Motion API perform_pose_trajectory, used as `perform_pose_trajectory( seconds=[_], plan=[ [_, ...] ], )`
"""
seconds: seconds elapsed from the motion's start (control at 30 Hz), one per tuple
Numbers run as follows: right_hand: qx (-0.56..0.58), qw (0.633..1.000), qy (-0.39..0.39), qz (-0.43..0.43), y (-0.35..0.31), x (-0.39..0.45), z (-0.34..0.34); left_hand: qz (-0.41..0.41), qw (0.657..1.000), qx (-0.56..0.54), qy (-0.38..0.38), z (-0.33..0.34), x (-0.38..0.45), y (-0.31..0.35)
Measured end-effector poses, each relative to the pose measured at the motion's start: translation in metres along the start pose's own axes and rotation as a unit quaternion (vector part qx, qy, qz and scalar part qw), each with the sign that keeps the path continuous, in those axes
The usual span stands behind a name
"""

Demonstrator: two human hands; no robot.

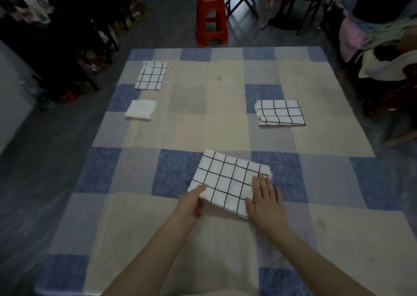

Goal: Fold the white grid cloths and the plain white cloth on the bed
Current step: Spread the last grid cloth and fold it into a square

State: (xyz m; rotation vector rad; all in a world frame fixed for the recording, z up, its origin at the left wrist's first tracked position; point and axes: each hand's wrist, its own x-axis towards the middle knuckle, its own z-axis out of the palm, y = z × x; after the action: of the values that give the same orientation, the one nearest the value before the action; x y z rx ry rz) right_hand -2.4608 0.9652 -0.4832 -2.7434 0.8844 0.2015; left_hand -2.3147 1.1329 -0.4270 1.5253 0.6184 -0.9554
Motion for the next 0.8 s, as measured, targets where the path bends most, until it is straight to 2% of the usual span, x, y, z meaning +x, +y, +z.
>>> perform_pose_trajectory(
  seconds=[0.07, 0.2, 0.27, 0.37, 0.43, 0.53, 0.63, 0.73, 0.8],
  plan=[
    [-0.002, 1.0, -0.012, 0.002, -0.001, 0.001, -0.002, -0.014, 0.997, 0.066, -0.044, 0.007, -0.008, -0.007],
    [0.013, 0.998, -0.053, 0.019, -0.005, 0.003, -0.01, 0.044, 0.998, 0.03, -0.046, 0.017, -0.015, -0.008],
    [0.061, 0.995, -0.069, 0.034, -0.01, 0.004, -0.018, 0.088, 0.993, 0.041, -0.063, 0.02, -0.019, 0.0],
    [0.215, 0.975, 0.014, 0.051, -0.014, 0.013, -0.044, 0.169, 0.978, 0.103, -0.068, 0.023, -0.029, 0.026],
    [0.334, 0.941, 0.035, 0.049, -0.015, 0.022, -0.072, 0.22, 0.962, 0.118, -0.106, 0.022, -0.041, 0.05],
    [0.517, 0.852, -0.042, 0.079, -0.018, 0.036, -0.112, 0.261, 0.941, 0.136, -0.167, 0.017, -0.055, 0.082],
    [0.561, 0.812, -0.134, 0.091, -0.018, 0.047, -0.128, 0.263, 0.932, 0.139, -0.207, 0.008, -0.057, 0.101],
    [0.645, 0.701, -0.287, 0.1, -0.02, 0.051, -0.13, 0.251, 0.928, 0.136, -0.238, 0.0, -0.054, 0.109],
    [0.637, 0.672, -0.363, 0.104, -0.025, 0.049, -0.131, 0.236, 0.927, 0.137, -0.258, -0.005, -0.05, 0.112]
  ],
)
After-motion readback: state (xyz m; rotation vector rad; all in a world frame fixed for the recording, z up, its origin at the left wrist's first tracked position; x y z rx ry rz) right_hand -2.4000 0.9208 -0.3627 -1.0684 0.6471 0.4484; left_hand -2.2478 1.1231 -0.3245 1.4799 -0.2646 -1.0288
